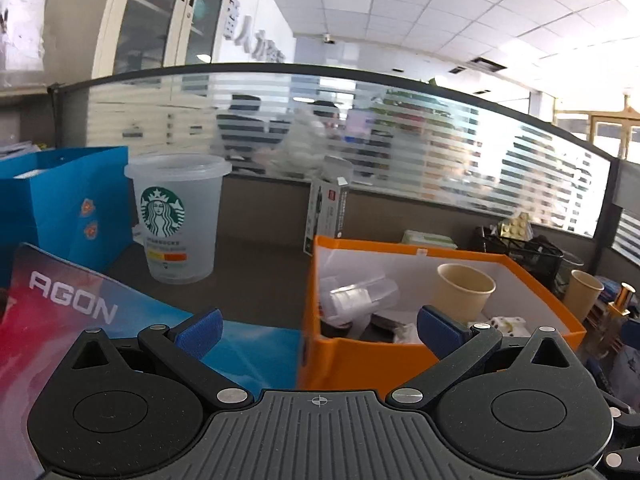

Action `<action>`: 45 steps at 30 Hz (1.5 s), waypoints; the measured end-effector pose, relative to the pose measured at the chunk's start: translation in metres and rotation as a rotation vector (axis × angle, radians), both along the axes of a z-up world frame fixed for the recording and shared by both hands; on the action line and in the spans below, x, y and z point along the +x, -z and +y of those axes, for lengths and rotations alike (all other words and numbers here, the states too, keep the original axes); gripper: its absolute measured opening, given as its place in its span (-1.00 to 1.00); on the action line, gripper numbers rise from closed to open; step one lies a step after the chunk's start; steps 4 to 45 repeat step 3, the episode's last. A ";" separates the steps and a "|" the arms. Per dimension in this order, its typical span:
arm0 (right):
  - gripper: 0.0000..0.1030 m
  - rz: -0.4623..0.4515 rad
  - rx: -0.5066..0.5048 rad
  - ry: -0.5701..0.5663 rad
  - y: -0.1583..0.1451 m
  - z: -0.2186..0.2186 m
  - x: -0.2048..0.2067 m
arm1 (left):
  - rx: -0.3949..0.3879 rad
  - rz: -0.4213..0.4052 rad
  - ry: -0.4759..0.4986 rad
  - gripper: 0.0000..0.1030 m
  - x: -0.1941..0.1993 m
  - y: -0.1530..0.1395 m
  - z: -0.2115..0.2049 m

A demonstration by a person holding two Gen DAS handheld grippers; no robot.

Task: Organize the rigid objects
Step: 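Withdraw both tools up and away from the orange box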

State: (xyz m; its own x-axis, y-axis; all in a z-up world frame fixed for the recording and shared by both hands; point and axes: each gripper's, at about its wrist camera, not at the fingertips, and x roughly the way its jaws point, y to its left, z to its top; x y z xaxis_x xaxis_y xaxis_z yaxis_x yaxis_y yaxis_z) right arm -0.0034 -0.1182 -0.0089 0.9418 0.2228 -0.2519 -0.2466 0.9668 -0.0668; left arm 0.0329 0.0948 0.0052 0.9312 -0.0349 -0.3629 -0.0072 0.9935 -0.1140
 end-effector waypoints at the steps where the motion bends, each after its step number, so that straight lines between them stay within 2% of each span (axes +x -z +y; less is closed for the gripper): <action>1: 1.00 0.002 -0.006 -0.014 0.000 0.007 0.001 | -0.003 -0.002 -0.007 1.00 0.001 0.001 0.009; 3: 1.00 0.011 -0.018 -0.053 0.000 0.024 0.004 | 0.034 -0.014 -0.091 1.00 0.003 0.002 0.027; 45: 1.00 0.011 -0.018 -0.053 0.000 0.024 0.004 | 0.034 -0.014 -0.091 1.00 0.003 0.002 0.027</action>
